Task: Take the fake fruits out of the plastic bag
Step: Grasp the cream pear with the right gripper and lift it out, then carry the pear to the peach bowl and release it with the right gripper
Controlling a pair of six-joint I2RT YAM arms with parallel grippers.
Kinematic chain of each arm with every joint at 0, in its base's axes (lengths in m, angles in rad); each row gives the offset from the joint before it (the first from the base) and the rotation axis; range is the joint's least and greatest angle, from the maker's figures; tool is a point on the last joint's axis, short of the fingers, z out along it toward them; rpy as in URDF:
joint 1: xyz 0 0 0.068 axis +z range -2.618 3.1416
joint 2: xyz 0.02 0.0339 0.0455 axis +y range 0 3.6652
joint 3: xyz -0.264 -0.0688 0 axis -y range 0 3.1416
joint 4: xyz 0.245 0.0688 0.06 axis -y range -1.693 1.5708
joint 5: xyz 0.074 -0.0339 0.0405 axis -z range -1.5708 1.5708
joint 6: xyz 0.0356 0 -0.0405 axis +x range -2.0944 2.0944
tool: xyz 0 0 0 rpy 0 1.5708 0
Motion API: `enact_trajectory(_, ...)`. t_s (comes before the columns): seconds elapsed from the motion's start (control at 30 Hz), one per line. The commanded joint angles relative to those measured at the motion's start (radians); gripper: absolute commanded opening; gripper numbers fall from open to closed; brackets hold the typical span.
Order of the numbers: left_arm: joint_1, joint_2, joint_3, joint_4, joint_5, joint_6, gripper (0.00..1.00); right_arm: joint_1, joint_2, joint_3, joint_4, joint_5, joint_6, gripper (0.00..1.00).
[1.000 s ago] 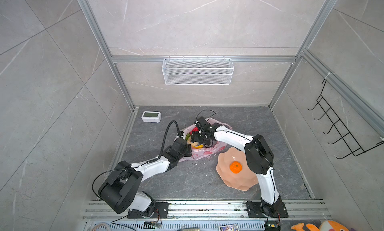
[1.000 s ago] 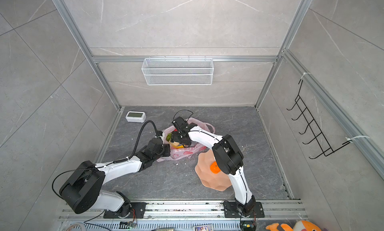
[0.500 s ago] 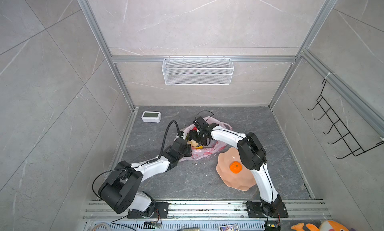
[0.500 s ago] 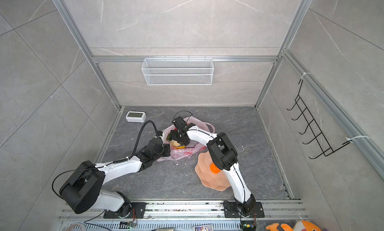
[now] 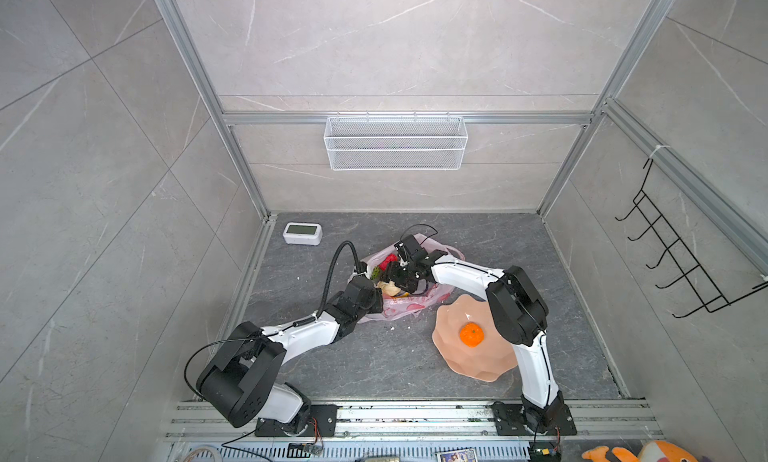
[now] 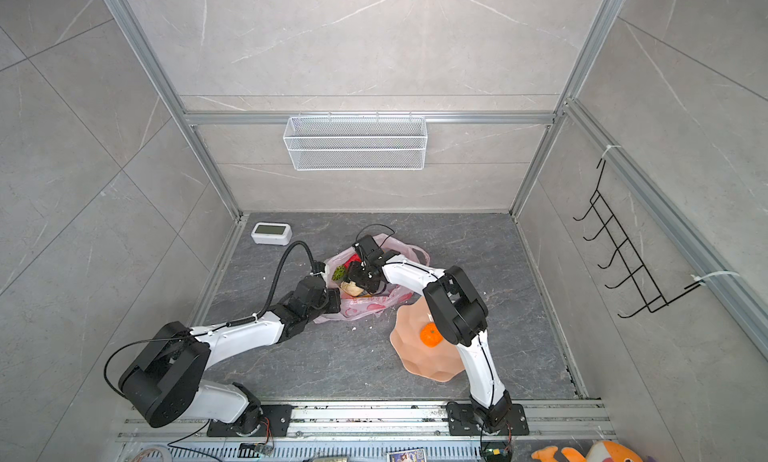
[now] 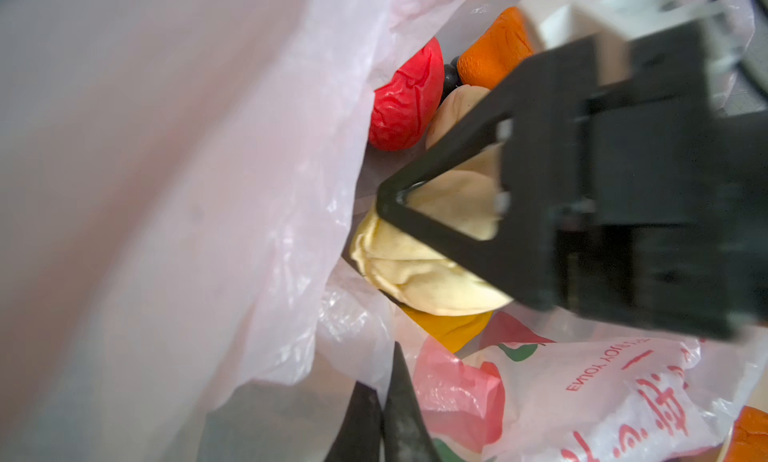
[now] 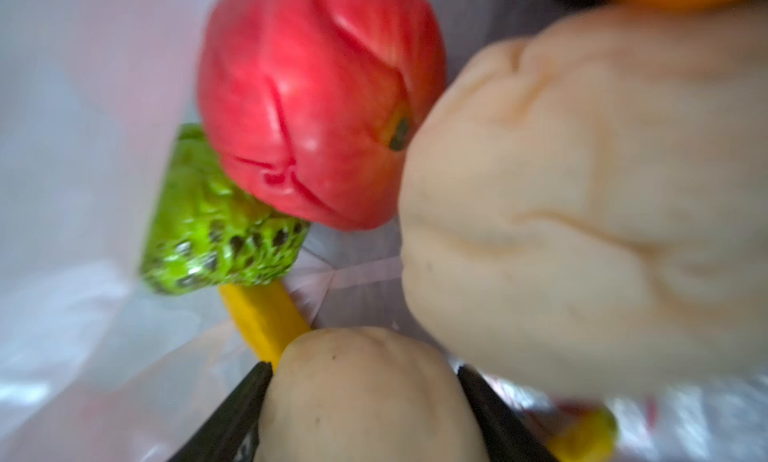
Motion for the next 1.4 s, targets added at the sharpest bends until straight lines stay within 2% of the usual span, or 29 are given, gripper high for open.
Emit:
enact_trajectory(0.0, 0.009, -0.016, 0.009, 0.023, -0.015, -0.015, 0.01, -0.016, -0.103, -0.053, 0.06, -0.014, 0.031, 0.64)
enact_trajectory(0.27, 0.009, -0.012, 0.012, 0.021, -0.01, -0.015, 0.01, -0.076, -0.314, -0.252, 0.105, -0.017, 0.04, 0.64)
enact_trajectory(0.57, 0.008, -0.009, 0.014, 0.023, 0.0, -0.018, 0.02, -0.132, -0.622, -0.571, 0.189, 0.016, 0.095, 0.64)
enact_trajectory(1.03, 0.008, -0.006, 0.014, 0.024, 0.001, -0.018, 0.03, -0.135, -1.064, -1.012, 0.268, 0.34, 0.234, 0.63)
enact_trajectory(1.23, 0.009, 0.002, 0.018, 0.024, 0.004, -0.018, 0.03, -0.116, -1.154, -1.145, 0.376, 0.397, 0.266, 0.62)
enact_trajectory(1.37, 0.01, 0.004, 0.018, 0.024, 0.003, -0.018, 0.03, -0.053, -1.187, -1.189, 0.408, 0.466, 0.288, 0.62)
